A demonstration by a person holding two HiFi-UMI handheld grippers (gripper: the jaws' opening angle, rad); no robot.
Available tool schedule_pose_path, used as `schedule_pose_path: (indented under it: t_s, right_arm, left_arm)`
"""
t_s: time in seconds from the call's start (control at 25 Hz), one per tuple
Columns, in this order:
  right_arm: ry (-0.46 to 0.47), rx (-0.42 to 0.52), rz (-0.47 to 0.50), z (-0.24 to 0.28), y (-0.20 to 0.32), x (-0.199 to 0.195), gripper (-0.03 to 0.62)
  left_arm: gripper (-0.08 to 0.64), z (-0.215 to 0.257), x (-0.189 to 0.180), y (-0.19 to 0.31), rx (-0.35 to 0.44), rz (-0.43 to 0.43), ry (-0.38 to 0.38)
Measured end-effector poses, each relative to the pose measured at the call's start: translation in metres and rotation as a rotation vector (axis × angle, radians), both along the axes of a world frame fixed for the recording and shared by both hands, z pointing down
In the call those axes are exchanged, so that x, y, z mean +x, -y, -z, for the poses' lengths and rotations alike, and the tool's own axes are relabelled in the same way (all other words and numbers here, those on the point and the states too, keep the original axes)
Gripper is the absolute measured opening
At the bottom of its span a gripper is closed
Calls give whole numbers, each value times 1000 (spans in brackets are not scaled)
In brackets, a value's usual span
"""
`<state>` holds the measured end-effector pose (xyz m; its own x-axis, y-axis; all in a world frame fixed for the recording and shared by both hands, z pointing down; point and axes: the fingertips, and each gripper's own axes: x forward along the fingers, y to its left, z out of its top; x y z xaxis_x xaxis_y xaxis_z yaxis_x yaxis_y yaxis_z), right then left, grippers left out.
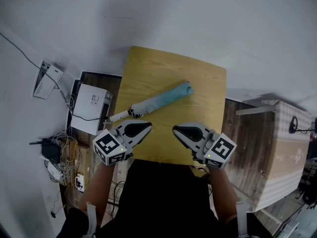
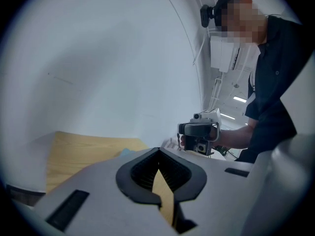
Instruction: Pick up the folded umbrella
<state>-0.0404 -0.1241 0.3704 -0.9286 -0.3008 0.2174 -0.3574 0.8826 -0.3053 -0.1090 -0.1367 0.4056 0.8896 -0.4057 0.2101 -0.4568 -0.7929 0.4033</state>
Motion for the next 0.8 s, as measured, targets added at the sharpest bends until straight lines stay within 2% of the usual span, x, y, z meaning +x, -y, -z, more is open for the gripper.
schedule_pose_path:
  t_s: [0.32, 0.4, 0.52, 0.8]
  right_arm:
    - [52, -18, 16, -3, 17, 20, 20]
    - [43, -23, 25, -9, 19, 26, 20]
    - [55, -26, 39, -11, 23, 27, 20]
    - [96, -19, 22, -16, 29, 43, 20]
  left_arm:
    - [22, -18, 11, 19, -10, 46, 172]
    - [67, -23, 15, 23, -24, 59, 210]
    - [117, -39, 16, 26, -23, 50, 309]
    - [223, -81, 20, 29, -80, 11, 523]
